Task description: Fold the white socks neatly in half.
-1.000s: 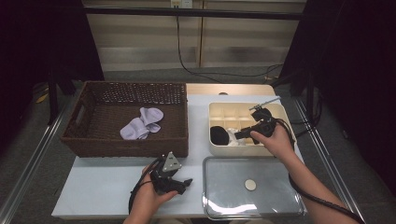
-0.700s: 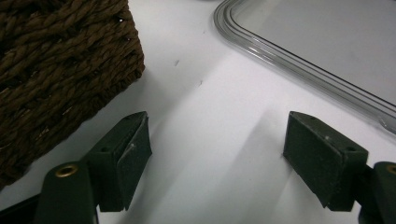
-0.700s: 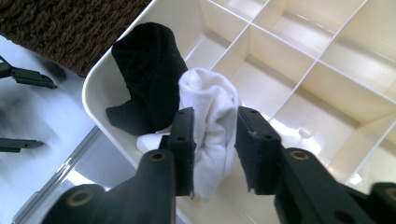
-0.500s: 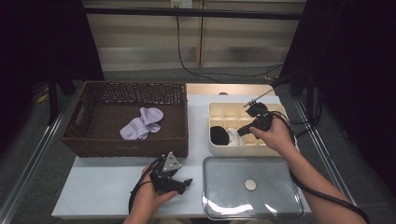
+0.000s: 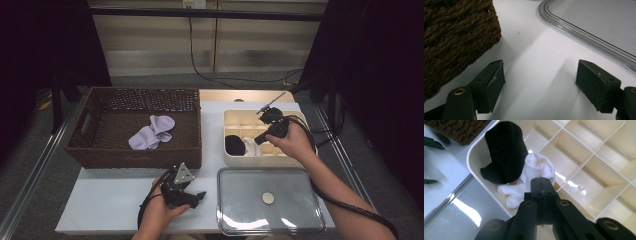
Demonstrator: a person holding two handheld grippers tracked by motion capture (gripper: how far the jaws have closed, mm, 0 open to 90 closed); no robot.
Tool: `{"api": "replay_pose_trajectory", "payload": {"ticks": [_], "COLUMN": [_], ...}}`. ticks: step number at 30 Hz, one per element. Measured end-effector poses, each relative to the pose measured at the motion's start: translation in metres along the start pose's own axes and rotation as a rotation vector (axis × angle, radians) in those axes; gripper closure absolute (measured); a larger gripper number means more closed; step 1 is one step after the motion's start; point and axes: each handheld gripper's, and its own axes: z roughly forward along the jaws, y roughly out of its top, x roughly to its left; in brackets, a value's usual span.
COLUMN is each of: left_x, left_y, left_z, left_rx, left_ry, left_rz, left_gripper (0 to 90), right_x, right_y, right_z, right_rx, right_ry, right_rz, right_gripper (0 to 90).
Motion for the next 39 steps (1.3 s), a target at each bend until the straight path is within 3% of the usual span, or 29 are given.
{"api": "replay_pose_trajectory", "payload": {"ticks": [12,19,25,31,36,39], "left_x": [0.0,0.0,0.0,0.0,0.0,0.0], "left_y": [0.0,0.0,0.0,0.0,0.0,0.0], "left_z": [0.0,0.0,0.0,0.0,0.0,0.0], "left_rx": [0.0,0.0,0.002,0.001,0.002,0.001], "left_ry": [0.0,0.0,0.001,0.0,0.001,0.001], "left_rz": [0.0,0.001,0.002,0.0,0.001,0.001], "left_gripper": [22.7,22.7,22.7,22.7,22.6,22.7], "right_x": [-0.003,-0.006,-0.002,-0.004,-0.003,-0.001], "right_y": [-0.005,-0.018,-0.022,-0.023,-0.018,-0.017], "right_z": [0.018,0.035,0.043,0.038,0.029,0.033], "right_rx": [-0.022,-0.032,-0.017,-0.029,-0.046,-0.045], "right_ry": [0.019,0.05,0.033,0.052,0.044,0.051], "right_rz": [0.005,0.036,0.007,0.037,0.02,0.034], "right_gripper": [90.0,90.0,90.0,90.0,90.0,90.0]}}
